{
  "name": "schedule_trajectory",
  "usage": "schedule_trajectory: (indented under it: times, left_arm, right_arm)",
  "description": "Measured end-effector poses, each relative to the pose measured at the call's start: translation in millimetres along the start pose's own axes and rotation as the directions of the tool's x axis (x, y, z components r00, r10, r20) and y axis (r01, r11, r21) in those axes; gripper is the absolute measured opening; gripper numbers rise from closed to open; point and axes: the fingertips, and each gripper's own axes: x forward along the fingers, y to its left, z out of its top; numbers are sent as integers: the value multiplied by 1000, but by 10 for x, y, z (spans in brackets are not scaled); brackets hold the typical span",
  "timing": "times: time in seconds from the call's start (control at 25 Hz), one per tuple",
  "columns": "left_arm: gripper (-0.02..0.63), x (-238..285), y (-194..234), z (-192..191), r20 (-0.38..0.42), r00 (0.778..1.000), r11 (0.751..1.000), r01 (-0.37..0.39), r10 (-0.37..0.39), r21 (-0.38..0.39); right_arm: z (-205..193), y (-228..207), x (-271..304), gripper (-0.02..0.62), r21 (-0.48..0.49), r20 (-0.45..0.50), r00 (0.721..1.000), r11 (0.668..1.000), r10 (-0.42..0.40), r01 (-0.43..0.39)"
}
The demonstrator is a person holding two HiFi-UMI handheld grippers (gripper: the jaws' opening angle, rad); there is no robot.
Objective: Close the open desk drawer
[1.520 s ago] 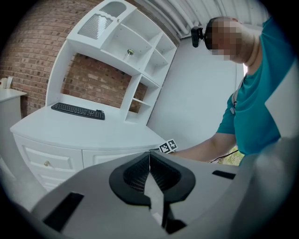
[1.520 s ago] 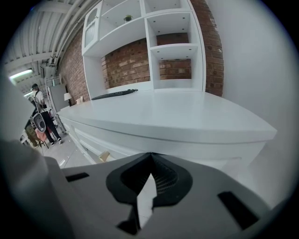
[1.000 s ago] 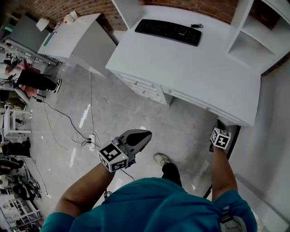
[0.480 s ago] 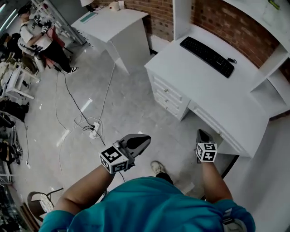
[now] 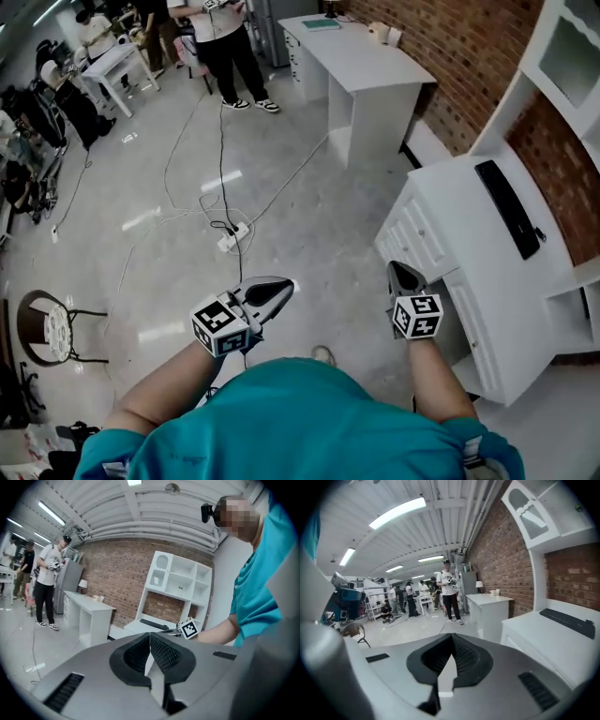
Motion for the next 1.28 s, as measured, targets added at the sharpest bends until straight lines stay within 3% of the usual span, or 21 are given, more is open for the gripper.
schedule_trajectory:
  times: [0.12,0.28,0.52,0.8,1.0,1.28]
  left_arm:
    - [17,-667,278,11,53,991,992,-120,121,-31]
    - [17,-1571,548,-43,104,957,962,-266,272,-65]
    - [17,-2728,797,-222,151,864,875,-462,480,-143]
    - [17,-3539,887,-477,160,780,791,-568,605,-224]
    - [17,-3764,874,-643,154,763,772,-584,627,-250]
    - [17,-3862,850,-731,152,759,765,-585,633,-268]
  right_arm:
    - [323,739,317,21,-67,2,991,989,134,-133]
    - [576,1705,614,21,-131,-23,959,950,283,-283]
    - [726,2948,845,21,-203,-94,880,856,466,-475]
    - [681,3881,864,21,-239,-163,799,763,579,-601]
    - [569,4175,831,21,-239,-194,769,731,608,-639]
    - [480,4286,793,21,-226,-213,758,724,616,-652]
